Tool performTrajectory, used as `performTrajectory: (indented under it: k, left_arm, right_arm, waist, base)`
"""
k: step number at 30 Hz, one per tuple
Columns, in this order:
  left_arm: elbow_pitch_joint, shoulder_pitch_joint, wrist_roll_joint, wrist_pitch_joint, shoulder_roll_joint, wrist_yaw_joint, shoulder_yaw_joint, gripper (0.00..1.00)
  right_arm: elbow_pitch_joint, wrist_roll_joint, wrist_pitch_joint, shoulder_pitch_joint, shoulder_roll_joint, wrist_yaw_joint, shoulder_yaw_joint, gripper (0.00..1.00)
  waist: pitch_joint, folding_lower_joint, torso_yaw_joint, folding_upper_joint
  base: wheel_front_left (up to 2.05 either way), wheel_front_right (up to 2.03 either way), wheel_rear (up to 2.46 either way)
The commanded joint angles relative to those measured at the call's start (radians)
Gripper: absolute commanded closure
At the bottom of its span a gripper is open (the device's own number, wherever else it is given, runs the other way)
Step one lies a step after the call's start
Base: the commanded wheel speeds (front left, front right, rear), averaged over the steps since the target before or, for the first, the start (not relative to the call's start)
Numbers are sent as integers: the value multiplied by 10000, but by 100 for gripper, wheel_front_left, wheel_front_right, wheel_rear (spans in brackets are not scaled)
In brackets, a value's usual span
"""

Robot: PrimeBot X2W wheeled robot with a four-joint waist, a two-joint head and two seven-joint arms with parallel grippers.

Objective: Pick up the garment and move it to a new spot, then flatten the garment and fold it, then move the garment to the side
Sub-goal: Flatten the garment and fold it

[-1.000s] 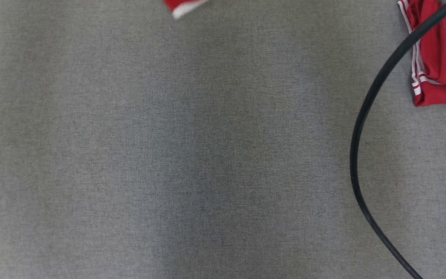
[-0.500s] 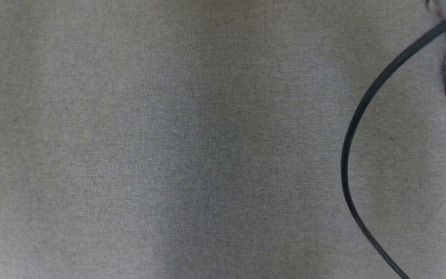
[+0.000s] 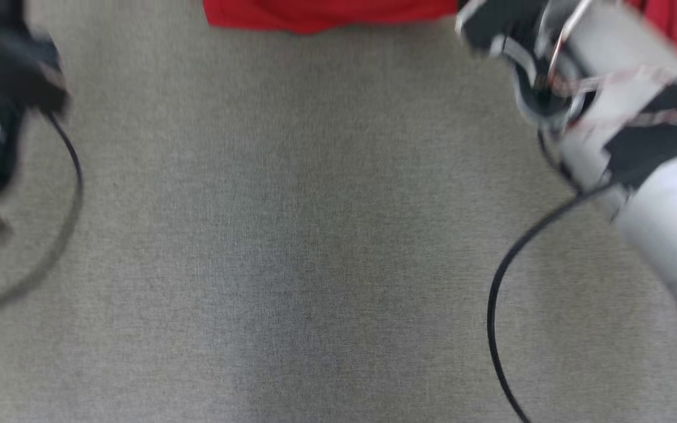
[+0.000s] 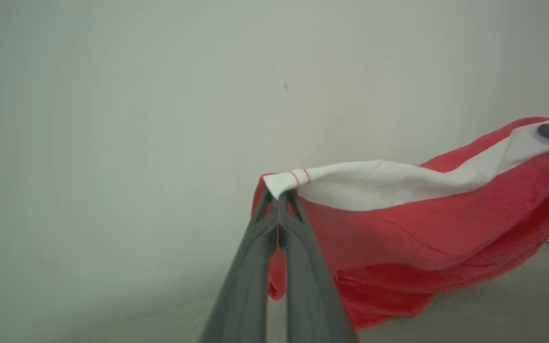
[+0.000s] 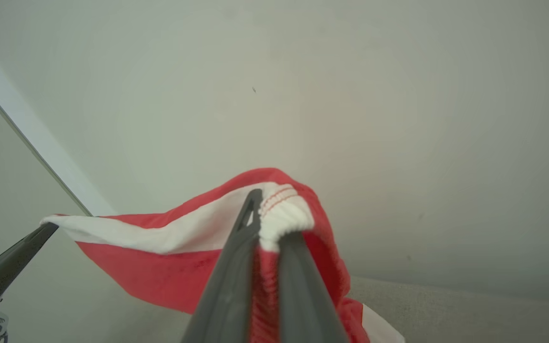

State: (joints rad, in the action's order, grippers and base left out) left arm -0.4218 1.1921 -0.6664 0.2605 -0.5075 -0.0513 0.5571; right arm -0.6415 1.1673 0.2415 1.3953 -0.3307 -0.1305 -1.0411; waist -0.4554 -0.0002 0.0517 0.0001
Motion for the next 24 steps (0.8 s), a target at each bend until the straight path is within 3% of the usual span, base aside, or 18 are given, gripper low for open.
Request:
performTrajectory:
  k: [1, 12, 24]
  left_arm:
    - [311, -644, 60, 41, -26, 97, -143, 100]
    - [2861, -5378, 388, 43, 209, 959, -1221, 100]
    - [4090, -8820, 1125, 44, 911, 1274, -1761, 100]
  right_arm:
    - [176, 51, 101, -504, -143, -4, -94, 100]
    - [2151, -540, 237, -4233, -874, -4, 112, 100]
    - [4126, -943, 241, -7566, -1584, -4, 553, 100]
  waist:
    - [591, 2, -170, -1]
    - [1821, 2, -275, -1]
    - [2629, 2, -53, -1]
  base:
    - [0, 0, 0]
    - [0, 0, 0]
    - [0, 0, 0]
